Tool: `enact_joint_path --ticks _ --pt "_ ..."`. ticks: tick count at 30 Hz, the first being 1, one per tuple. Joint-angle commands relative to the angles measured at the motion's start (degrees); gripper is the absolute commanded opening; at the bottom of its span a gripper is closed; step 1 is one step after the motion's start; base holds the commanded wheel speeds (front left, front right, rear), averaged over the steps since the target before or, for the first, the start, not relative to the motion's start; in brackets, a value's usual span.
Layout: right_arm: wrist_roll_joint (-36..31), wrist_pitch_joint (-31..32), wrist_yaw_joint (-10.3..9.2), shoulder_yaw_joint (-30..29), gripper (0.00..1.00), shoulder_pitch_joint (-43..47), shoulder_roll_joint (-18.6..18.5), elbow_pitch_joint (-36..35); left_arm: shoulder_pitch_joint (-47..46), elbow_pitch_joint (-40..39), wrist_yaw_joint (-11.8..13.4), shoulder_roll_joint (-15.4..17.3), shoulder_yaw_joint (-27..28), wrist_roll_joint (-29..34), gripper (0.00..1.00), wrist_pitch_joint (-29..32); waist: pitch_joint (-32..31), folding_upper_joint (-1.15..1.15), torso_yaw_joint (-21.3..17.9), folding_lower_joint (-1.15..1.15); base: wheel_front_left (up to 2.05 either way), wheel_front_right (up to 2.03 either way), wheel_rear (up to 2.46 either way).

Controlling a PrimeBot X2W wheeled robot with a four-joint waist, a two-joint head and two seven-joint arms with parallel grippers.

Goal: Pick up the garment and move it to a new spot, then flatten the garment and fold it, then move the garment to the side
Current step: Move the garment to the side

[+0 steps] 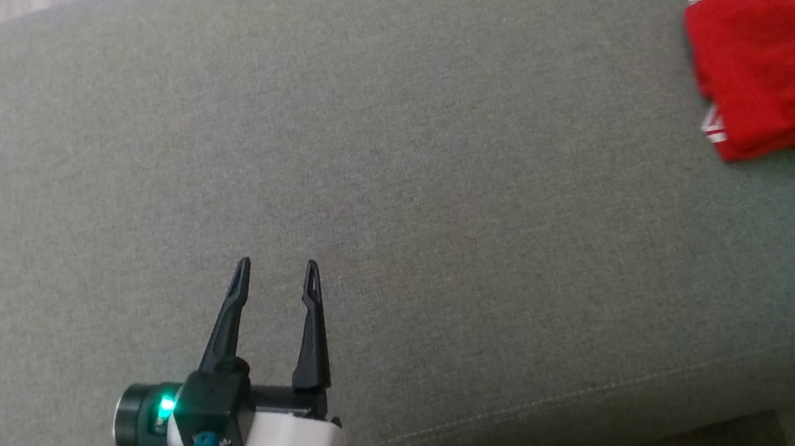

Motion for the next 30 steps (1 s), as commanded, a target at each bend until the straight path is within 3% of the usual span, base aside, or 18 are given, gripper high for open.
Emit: enact_joint_path --ticks 1,3,4,5,10,16,22,30 --pt "-1.97 1.66 -0.02 -1.39 0.0 -0.02 -0.97 -3.98 -2.22 -2.07 -0.28 -0.24 1.58 0.26 1.0 -0.35 0.73 0.0 0.23 0.0 0.0 0.0 0.0" --pt "-3.84 3.75 -0.02 -4.29 0.04 0.83 0.36 -6.1 -2.54 -1.96 -0.39 -0.24 1.5 0.08 1.0 -0.35 1.13 0.0 0.49 0.0 0.0 0.0 0.0" --pt "-5.31 4.57 -0.02 -5.88 0.96 1.36 0.84 -7.16 -2.72 -1.89 -0.46 -0.24 1.44 -0.02 1.0 -0.35 1.27 0.0 0.69 0.0 0.0 0.0 0.0" --pt "-6.98 4.77 -0.02 -7.62 1.0 1.8 1.31 -8.47 -2.91 -1.78 -0.5 -0.24 1.37 -0.13 1.0 -0.35 1.35 0.0 0.96 0.0 0.0 0.0 0.0" --pt "-14.18 4.25 -0.02 -11.32 1.0 3.85 5.32 -14.34 -3.19 -1.7 -0.07 -0.24 1.57 -0.95 1.0 -0.35 0.68 0.0 1.88 0.0 0.0 0.0 0.0" --pt "-16.51 2.21 -0.02 -6.66 1.0 8.15 13.4 -19.93 -1.74 -2.01 0.77 -0.24 2.79 -3.23 1.0 -0.35 -2.27 0.0 2.64 0.0 0.0 0.0 0.0" --pt "-10.08 -1.81 -0.02 3.04 1.0 16.12 15.7 -19.22 -0.11 -1.53 2.94 -0.24 3.76 -5.49 1.0 -0.35 -5.7 0.0 4.45 0.0 0.0 0.0 0.0" --pt "5.44 -11.18 -0.02 20.68 1.0 25.81 15.81 -17.72 1.9 -2.96 5.1 -0.24 5.98 -9.85 1.0 -0.35 -9.75 0.0 6.53 0.0 0.0 0.0 0.0"
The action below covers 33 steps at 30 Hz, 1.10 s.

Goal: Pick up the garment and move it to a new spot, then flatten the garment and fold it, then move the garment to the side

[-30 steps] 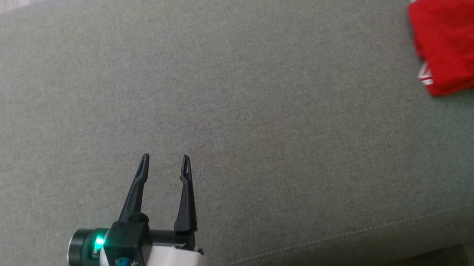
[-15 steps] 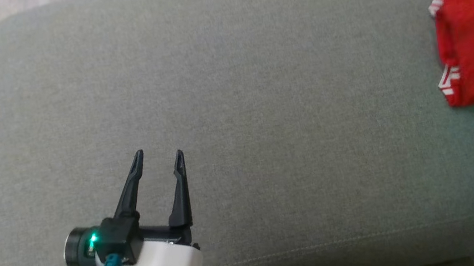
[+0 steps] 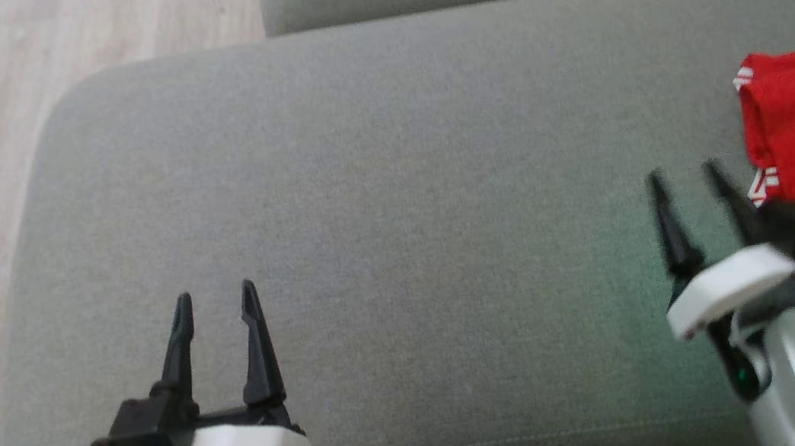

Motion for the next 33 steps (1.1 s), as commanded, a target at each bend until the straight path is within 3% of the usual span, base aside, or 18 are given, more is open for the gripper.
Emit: enact_joint_path --ticks 1,9,30,31,33 --pt "1.6 -1.45 -0.02 3.49 1.0 0.62 -0.15 -2.64 -0.53 -2.15 0.2 -0.21 2.18 -0.04 1.0 -0.34 -1.84 0.0 1.01 0.0 0.0 0.0 0.0" --pt "1.63 -1.72 -0.02 7.94 1.0 10.68 -0.14 -17.92 1.66 -2.49 -1.87 -0.21 4.03 2.7 1.0 -0.34 -3.68 0.0 2.35 0.0 0.0 0.0 0.0" --pt "3.62 -1.74 -0.02 6.78 1.0 17.43 -0.14 -19.85 3.26 -0.29 -5.34 -0.21 5.2 4.36 1.0 -0.34 -5.34 0.0 1.52 0.0 0.0 0.0 0.0" --pt "3.39 -1.21 0.0 5.49 0.0 18.4 0.08 -18.06 5.07 1.58 -5.3 0.03 3.48 4.07 0.0 0.01 -5.43 0.0 1.46 0.0 0.0 0.0 0.0" --pt "3.55 -1.06 0.0 5.56 0.0 18.46 0.11 -16.63 5.32 2.8 -5.3 0.03 3.33 3.91 0.0 0.02 -5.44 0.0 1.43 0.0 0.0 0.0 0.0"
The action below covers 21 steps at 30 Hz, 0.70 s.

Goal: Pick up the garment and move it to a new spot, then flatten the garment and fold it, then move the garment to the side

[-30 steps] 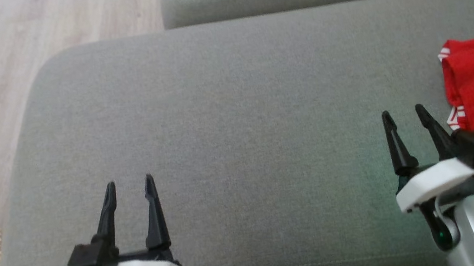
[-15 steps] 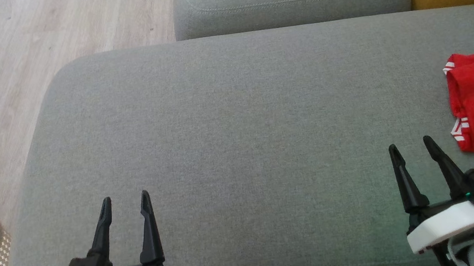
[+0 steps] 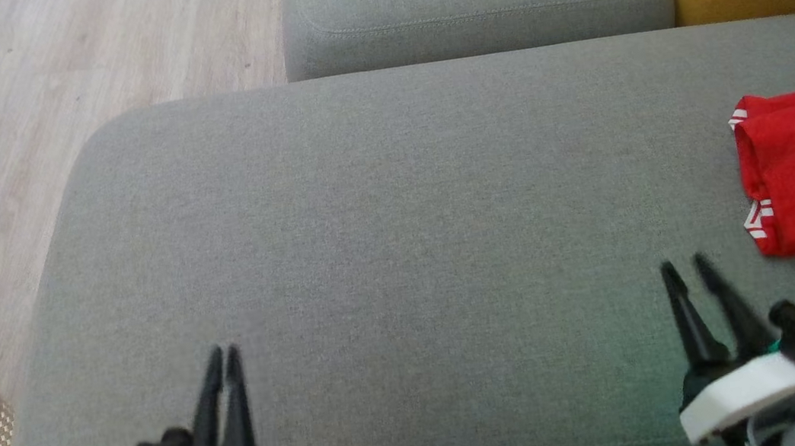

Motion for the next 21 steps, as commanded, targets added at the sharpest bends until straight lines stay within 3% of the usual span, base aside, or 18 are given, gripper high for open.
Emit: enact_joint_path --ticks 1,21 --pt "0.73 0.17 0.0 -0.17 0.0 -0.44 -0.06 -0.75 -0.1 -1.21 -0.04 0.0 -0.06 -0.73 0.0 -0.01 0.04 0.0 -0.07 0.0 0.0 0.0 0.0" --pt "14.12 3.53 0.0 -0.83 0.0 -1.66 -0.1 -0.28 -2.66 1.17 -2.08 0.89 1.99 -15.49 0.0 2.57 0.43 0.0 -1.29 0.0 0.0 0.0 0.0"
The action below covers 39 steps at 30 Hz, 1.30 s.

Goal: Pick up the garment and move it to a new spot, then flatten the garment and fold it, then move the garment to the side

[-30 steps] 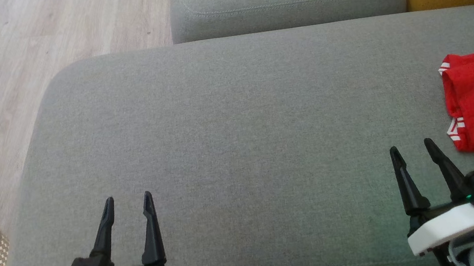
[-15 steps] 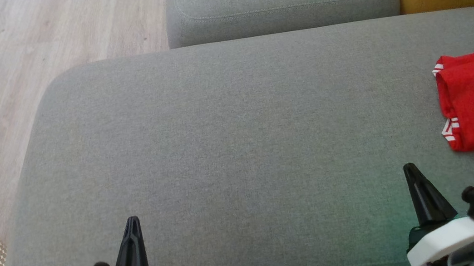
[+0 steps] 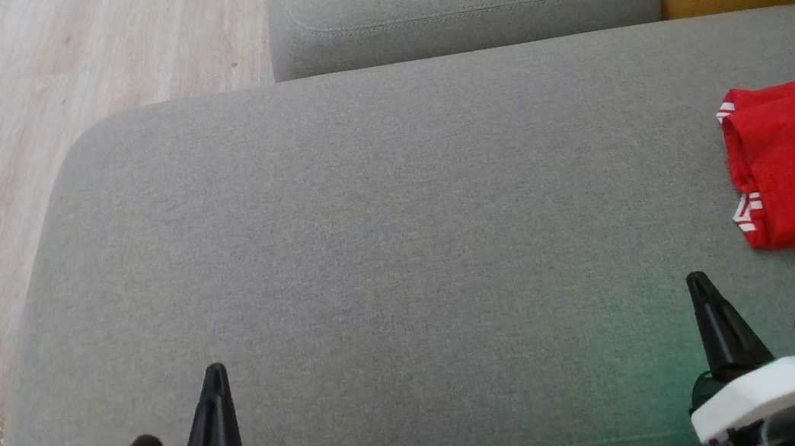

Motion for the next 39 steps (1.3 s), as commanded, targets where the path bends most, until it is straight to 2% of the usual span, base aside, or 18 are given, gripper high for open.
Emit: enact_joint_path --ticks 1,39 --pt "1.64 0.37 0.0 -0.26 0.0 -2.96 -0.29 -1.63 -2.93 -1.53 -0.68 0.65 1.22 -1.61 0.0 0.23 0.03 0.0 -0.07 0.0 0.0 0.0 0.0" --pt "25.99 6.53 -0.01 -1.6 0.0 -5.41 -0.36 -0.59 -7.16 2.17 -4.42 1.42 5.63 -27.41 0.0 5.55 0.75 0.0 -2.29 0.0 0.0 0.0 0.0"
